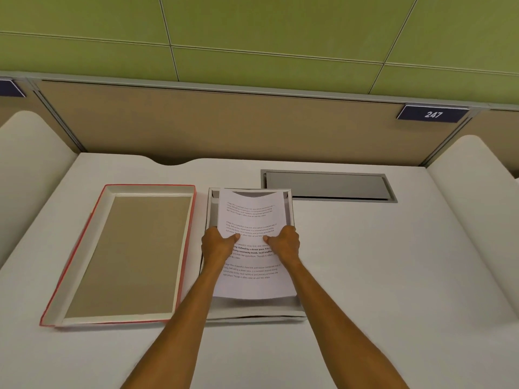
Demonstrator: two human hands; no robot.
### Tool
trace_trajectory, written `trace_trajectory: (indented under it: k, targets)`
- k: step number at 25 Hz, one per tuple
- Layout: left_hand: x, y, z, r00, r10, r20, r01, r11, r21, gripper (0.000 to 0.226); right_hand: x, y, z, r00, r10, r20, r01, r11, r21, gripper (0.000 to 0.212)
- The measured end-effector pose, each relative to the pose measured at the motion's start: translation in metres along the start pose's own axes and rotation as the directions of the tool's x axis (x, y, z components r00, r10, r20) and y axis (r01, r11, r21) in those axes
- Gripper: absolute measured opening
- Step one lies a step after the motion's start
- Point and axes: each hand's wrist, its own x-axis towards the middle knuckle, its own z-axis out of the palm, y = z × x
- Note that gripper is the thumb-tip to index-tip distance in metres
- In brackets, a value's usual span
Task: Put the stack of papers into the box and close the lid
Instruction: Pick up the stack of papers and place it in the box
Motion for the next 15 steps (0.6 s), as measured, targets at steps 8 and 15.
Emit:
trace_trajectory:
  k: [8,15]
  targets:
    - [0.003,-0.008,0.01,1.0,-0.013,0.003,0.013,1.0,-0.008,0.036,0.006,0.007,0.01,0.998,-0.051,-0.022,0.047,0.989,-0.137,0.048]
    - [0.007,-0.011,0.009,1.0,-0.03,0.002,0.03,1.0,0.002,0.039,0.007,0.01,0.016,0.998,-0.056,-0.031,0.053,0.994,-0.094,0.042]
